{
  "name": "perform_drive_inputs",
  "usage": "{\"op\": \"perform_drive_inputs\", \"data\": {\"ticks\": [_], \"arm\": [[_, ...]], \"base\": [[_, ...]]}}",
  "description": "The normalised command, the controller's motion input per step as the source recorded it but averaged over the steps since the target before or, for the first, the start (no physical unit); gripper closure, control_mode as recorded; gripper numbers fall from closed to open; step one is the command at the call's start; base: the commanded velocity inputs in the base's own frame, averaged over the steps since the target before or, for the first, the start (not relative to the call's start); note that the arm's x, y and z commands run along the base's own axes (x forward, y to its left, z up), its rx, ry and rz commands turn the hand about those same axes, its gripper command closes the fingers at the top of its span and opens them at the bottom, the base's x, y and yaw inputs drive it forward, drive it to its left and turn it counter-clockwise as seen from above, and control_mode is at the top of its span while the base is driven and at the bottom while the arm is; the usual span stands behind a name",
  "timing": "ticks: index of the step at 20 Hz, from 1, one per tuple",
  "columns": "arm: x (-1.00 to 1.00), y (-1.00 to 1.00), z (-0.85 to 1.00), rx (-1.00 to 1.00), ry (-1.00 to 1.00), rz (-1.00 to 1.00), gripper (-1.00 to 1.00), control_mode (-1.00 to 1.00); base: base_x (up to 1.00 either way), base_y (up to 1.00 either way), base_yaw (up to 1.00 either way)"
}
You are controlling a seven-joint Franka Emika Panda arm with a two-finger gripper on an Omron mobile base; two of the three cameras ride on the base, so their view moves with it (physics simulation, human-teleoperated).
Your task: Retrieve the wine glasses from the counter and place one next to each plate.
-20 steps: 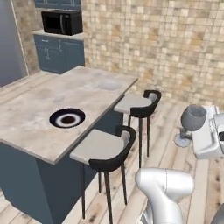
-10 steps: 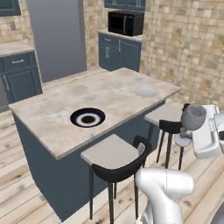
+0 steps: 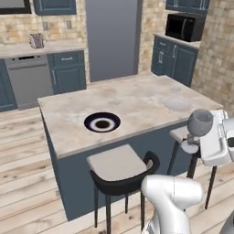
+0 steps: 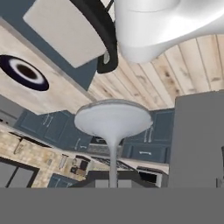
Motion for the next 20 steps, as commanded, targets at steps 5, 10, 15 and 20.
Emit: {"op": "perform_drive_inputs", "data": {"ticks": [5, 10, 15, 20], "arm": [[0.0, 0.0, 0.0, 0.0, 0.0, 0.0, 1.0, 1.0], [0.0, 0.0, 0.0, 0.0, 0.0, 0.0, 1.0, 1.0], [0.0, 0.0, 0.0, 0.0, 0.0, 0.0, 1.0, 1.0], [0.0, 0.0, 0.0, 0.0, 0.0, 0.0, 1.0, 1.0]], "base": [[-0.24, -0.94, 0.21], [0.34, -0.34, 0.27], [0.56, 0.02, 0.33], [0.64, -0.05, 0.39]]}}
